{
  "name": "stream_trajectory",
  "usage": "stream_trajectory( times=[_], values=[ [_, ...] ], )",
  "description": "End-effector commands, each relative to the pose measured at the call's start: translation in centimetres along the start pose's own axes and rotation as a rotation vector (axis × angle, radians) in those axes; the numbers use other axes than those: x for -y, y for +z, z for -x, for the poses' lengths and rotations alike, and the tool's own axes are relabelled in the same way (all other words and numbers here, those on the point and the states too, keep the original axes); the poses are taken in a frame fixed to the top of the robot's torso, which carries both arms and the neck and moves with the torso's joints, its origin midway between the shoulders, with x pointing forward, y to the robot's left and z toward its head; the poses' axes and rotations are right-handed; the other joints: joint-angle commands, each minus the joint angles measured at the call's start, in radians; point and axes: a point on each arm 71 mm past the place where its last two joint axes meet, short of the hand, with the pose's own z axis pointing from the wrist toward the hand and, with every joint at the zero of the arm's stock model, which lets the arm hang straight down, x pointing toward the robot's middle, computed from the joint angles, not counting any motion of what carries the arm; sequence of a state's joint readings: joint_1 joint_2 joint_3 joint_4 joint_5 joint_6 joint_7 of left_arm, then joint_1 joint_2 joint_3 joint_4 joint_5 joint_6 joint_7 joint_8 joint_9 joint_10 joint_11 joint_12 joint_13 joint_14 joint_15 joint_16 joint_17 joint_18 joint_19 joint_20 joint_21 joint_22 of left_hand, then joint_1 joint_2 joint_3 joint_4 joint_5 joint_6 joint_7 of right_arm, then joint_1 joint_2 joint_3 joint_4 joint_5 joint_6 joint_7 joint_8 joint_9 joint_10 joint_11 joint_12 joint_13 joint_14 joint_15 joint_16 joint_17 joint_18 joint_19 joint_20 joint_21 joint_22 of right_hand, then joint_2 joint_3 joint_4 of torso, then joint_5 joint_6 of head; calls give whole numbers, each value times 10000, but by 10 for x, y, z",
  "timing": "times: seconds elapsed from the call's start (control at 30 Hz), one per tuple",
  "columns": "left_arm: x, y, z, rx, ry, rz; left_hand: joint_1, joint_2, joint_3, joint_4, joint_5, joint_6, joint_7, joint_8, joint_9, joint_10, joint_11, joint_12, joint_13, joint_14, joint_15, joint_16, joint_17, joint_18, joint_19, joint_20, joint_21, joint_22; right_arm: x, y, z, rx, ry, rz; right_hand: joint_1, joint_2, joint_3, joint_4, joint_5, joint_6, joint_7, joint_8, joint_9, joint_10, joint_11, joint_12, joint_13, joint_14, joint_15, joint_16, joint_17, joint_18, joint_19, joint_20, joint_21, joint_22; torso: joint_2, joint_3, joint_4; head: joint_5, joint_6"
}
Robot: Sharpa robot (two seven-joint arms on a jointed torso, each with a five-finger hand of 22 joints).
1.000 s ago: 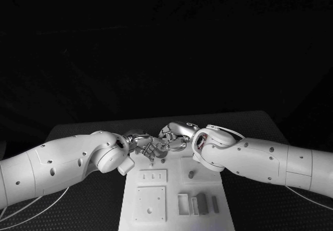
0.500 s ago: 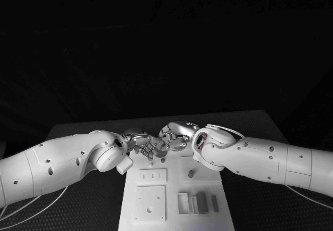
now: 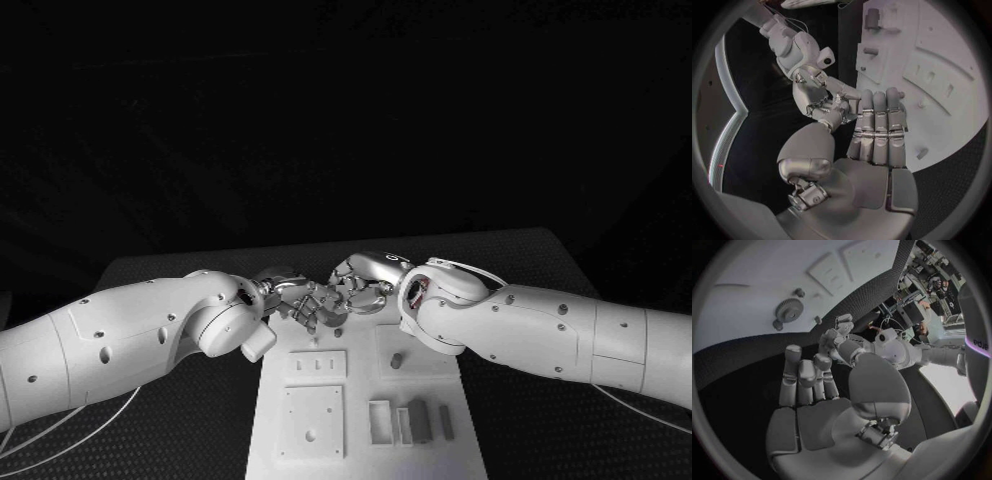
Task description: Assemble the parts on the task board
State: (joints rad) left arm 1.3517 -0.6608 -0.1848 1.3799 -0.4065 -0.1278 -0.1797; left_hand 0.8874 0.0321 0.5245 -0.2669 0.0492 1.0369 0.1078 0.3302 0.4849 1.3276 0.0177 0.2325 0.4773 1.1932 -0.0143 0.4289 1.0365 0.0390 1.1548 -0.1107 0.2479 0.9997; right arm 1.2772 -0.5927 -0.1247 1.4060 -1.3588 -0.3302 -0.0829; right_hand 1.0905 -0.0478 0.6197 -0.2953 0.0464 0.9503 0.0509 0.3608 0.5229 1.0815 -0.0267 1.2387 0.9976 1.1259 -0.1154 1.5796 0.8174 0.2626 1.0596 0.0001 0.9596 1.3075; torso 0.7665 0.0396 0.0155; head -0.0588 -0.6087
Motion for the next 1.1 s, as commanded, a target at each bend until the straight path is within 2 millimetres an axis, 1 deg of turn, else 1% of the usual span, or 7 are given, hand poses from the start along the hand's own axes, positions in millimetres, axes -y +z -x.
stream_trajectory(
  times=[0.03, 0.13, 0.27, 0.37, 0.5, 0.83, 1.1],
  values=[
    [4, 0, -5, -343, 22, -136, -61, -224, 15, 99, 3, -34, 30, -50, -16, -18, 18, 4, 24, 30, -1, 42, 16, 80, 52, -19, 23, 27, -3, 0, -3, -187, -100, 133, -25, 95, -11, 41, 34, 856, 343, 33, 323, 63, 24, -44, -7, 3, -99, 47, -9, -8, -2, -31, 37, 135, 0, 4, -4, 3, -4],
    [4, 0, -6, -337, 42, -104, -147, -446, -3, 177, 2, -44, 33, -53, -6, -23, 19, -4, 50, 24, -4, 50, 25, 85, 55, -23, 16, 58, -3, 1, -3, -185, -101, 105, -25, 96, -12, 42, 34, 857, 343, 34, 325, 63, 24, -44, -6, 4, -100, 48, -9, -8, -1, -31, 37, 135, 4, 5, -4, 3, -5],
    [4, 1, -6, -318, 58, -81, -114, -589, 30, 184, 2, -53, 32, -53, 6, -24, 15, -8, 74, 20, -10, 58, 31, 94, 58, -29, 9, 86, -4, 1, -3, -136, -93, 112, -26, 95, -14, 42, 33, 858, 342, 34, 327, 63, 23, -44, -5, 5, -100, 48, -9, -8, 0, -32, 37, 135, 0, 7, -3, -4, -19],
    [4, 1, -6, -310, 98, -65, -46, -617, 75, 164, 3, -54, 31, -51, 14, -21, 12, -8, 91, 21, -14, 65, 36, 99, 62, -32, 6, 104, -4, 1, -3, -111, -90, 107, -25, 93, -16, 40, 33, 858, 342, 33, 329, 63, 23, -44, -5, 5, -101, 49, -8, -8, 0, -32, 37, 135, -1, 11, -3, 0, -29],
    [4, 1, -6, -317, 157, -26, 135, -583, 170, 84, 8, -39, 21, -36, 34, -8, 4, -2, 124, 33, -22, 81, 45, 104, 79, -37, 6, 140, -4, 1, -3, -51, -84, 118, -25, 89, -18, 39, 34, 860, 341, 34, 331, 63, 22, -44, -3, 7, -101, 50, -8, -8, 2, -33, 38, 135, -5, 11, -6, 5, -28],
    [4, 1, -5, -334, 159, -85, 347, -256, 313, 49, 19, 5, 6, -13, 64, 25, -7, 11, 189, 65, -26, 113, 55, 88, 113, -35, -3, 206, -7, -1, -5, -104, -28, 189, -25, 76, -29, 38, 34, 870, 335, 38, 341, 66, 17, -42, 1, 15, -105, 55, -6, -8, 11, -37, 43, 136, 0, 13, -9, 18, -65],
    [4, 1, -5, -289, 150, -95, 416, 264, 370, -49, 24, 43, -15, 0, 92, 48, -19, 8, 255, 82, -32, 138, 63, 74, 124, -42, -37, 278, -7, -2, -5, -95, -15, 161, -26, 71, -34, 39, 34, 873, 333, 38, 346, 68, 14, -41, 3, 19, -108, 56, -6, -8, 16, -39, 45, 136, -1, 5, -3, 17, -68]
  ],
)
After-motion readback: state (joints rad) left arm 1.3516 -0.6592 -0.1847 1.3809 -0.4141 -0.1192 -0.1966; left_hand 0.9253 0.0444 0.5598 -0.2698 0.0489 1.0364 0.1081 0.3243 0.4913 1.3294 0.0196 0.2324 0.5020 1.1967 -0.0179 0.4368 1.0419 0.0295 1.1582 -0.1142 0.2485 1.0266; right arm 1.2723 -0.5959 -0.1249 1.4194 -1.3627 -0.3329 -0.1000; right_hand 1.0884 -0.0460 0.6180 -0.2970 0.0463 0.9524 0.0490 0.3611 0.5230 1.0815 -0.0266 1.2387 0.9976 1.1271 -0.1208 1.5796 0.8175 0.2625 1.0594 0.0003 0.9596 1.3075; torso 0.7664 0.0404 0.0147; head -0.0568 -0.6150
